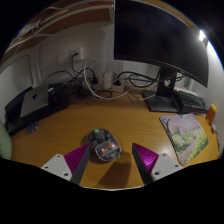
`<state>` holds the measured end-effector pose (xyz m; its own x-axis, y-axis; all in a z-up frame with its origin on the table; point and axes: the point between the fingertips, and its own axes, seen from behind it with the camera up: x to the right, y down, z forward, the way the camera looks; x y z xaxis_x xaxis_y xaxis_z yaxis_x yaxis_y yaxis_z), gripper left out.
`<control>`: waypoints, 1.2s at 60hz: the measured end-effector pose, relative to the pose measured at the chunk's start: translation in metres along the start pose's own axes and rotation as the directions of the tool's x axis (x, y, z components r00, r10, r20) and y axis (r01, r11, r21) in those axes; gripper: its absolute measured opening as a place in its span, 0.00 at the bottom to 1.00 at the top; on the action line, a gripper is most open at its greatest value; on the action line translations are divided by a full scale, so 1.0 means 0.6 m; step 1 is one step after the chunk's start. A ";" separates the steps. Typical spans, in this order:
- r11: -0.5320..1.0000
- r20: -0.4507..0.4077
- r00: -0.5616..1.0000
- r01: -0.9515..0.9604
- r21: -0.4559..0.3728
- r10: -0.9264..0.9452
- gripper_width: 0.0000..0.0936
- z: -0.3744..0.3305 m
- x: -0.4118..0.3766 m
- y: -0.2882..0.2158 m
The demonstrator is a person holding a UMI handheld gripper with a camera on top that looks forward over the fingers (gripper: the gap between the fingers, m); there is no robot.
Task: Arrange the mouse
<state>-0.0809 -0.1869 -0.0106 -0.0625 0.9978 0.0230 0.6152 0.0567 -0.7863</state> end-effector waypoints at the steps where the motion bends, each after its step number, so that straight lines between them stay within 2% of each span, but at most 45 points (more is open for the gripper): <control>1: 1.000 0.000 1.000 0.000 0.002 0.000 0.92 0.004 0.001 -0.003; 17: 1.000 -0.006 1.000 -0.015 -0.013 0.015 0.93 0.054 0.021 -0.033; 22: 1.000 0.009 1.000 -0.019 -0.017 0.020 0.90 0.059 0.017 -0.035; 23: 1.000 0.013 1.000 -0.017 -0.017 0.017 0.88 0.059 0.015 -0.036; 28: 1.000 0.023 1.000 0.007 -0.023 -0.007 0.48 0.058 0.006 -0.035; 31: 0.999 0.021 1.000 0.021 -0.032 -0.020 0.45 0.057 0.004 -0.033; 36: 0.999 0.069 0.998 0.013 -0.052 -0.009 0.40 0.053 -0.010 -0.036; 40: 0.999 0.073 0.997 0.001 -0.052 0.003 0.38 0.040 0.002 -0.053; 50: 0.998 0.086 0.995 -0.048 0.049 0.044 0.38 -0.031 0.085 -0.173; 57: 0.994 0.003 0.998 -0.058 0.097 0.058 0.38 -0.047 0.229 -0.222; 66: 0.993 -0.104 0.990 -0.089 0.080 0.097 0.37 -0.018 0.415 -0.183; 72: 0.995 -0.127 0.987 -0.092 0.044 0.097 0.37 0.017 0.497 -0.130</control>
<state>-0.1555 0.1058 0.0510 0.0975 0.9949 0.0249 0.5834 -0.0369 -0.8113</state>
